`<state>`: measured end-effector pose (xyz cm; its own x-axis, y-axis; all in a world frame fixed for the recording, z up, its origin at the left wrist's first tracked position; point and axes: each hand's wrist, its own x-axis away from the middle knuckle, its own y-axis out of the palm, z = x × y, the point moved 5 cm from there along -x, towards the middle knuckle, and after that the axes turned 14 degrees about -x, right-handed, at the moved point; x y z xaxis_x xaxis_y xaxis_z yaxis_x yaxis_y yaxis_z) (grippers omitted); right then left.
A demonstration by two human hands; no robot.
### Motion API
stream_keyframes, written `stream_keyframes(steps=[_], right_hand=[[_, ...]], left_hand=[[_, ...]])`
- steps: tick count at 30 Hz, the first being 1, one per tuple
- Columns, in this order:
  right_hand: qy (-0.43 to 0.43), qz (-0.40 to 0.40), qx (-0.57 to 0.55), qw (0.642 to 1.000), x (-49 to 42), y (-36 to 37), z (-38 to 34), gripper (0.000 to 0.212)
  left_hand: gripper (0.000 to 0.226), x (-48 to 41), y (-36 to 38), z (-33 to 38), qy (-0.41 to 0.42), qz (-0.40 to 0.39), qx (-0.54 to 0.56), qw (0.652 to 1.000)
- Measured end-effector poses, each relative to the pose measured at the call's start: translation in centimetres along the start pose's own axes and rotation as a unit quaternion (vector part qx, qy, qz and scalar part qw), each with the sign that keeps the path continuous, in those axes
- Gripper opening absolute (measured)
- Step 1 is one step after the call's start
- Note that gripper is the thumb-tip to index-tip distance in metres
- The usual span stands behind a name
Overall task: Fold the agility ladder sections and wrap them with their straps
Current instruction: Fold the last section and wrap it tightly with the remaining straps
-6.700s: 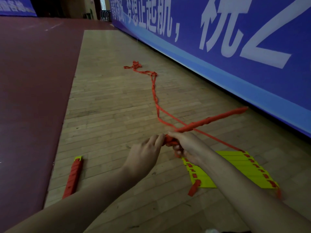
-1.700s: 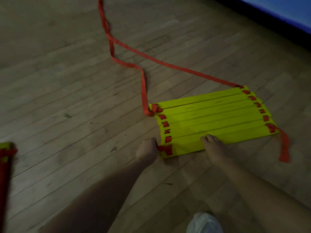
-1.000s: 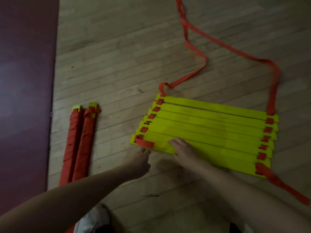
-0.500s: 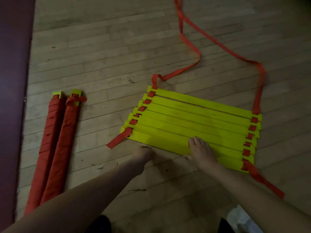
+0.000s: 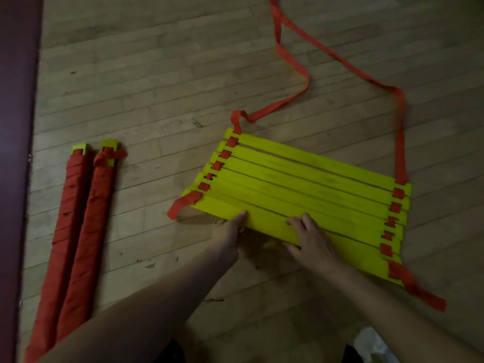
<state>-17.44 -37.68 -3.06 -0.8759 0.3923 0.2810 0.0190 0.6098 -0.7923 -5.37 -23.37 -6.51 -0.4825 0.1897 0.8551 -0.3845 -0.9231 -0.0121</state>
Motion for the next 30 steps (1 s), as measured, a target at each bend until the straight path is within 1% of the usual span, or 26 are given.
stream_keyframes(steps=[3,4,6,8,10,13,14,16,17,20,21,23,25,26,27,30], right_hand=[[0.004,0.033,-0.006,0.999,0.0,-0.3,0.2,0.04],[-0.012,0.039,-0.009,0.999,-0.1,-0.3,0.0,0.034],[-0.034,0.016,-0.011,0.999,0.0,-0.1,-0.5,0.023],[-0.013,-0.021,-0.024,0.999,0.0,0.2,-0.4,0.028],[0.014,-0.038,-0.049,0.998,-0.1,-0.1,0.0,0.033],[0.034,-0.037,-0.116,0.992,-0.3,-0.6,0.0,0.035],[0.034,-0.033,-0.132,0.99,-0.3,-0.5,-0.1,0.04],[0.035,-0.028,-0.143,0.989,-0.3,0.0,-0.1,0.045],[0.035,-0.024,-0.138,0.99,-0.3,0.2,-0.2,0.044],[0.061,0.006,-0.137,0.989,-0.2,0.3,0.1,0.03],[0.064,0.026,-0.135,0.988,-0.1,0.1,0.2,0.032],[0.041,0.054,-0.119,0.991,0.1,0.0,0.3,0.045],[0.021,0.053,-0.112,0.992,0.3,0.0,0.1,0.054],[0.015,0.049,-0.113,0.992,0.3,0.0,-0.2,0.056],[0.011,0.046,-0.121,0.991,0.4,-0.1,-0.4,0.057],[-0.01,0.041,-0.15,0.988,0.5,-0.2,-1.5,0.06]], left_hand=[[0.013,-0.1,-0.1,1.0,0.009,0.026,0.008,1.0],[0.011,-0.3,0.0,1.1,0.006,0.025,0.008,1.0],[0.009,-0.3,0.4,1.0,0.002,0.021,0.011,1.0],[0.024,-0.4,0.9,0.6,-0.006,0.013,0.025,1.0],[0.043,0.1,1.5,0.7,0.0,-0.018,0.032,0.999],[0.072,0.4,2.3,0.8,-0.003,-0.047,0.038,0.998],[0.072,0.4,2.5,0.8,-0.007,-0.043,0.044,0.998],[0.055,0.7,2.6,0.9,-0.012,-0.016,0.042,0.999],[0.048,0.7,2.6,0.7,-0.017,-0.011,0.034,0.999],[0.039,1.1,2.7,0.3,-0.052,0.001,0.024,0.998],[0.041,0.9,2.6,0.1,-0.066,0.005,0.034,0.997],[0.054,0.6,2.6,0.0,-0.082,0.004,0.058,0.995],[0.063,0.3,2.7,0.1,-0.073,-0.001,0.082,0.994],[0.064,0.4,2.8,0.2,-0.065,-0.008,0.093,0.994],[0.06,0.7,2.9,0.5,-0.053,-0.013,0.104,0.993],[0.029,0.8,2.3,0.8,-0.035,0.005,0.13,0.991]])
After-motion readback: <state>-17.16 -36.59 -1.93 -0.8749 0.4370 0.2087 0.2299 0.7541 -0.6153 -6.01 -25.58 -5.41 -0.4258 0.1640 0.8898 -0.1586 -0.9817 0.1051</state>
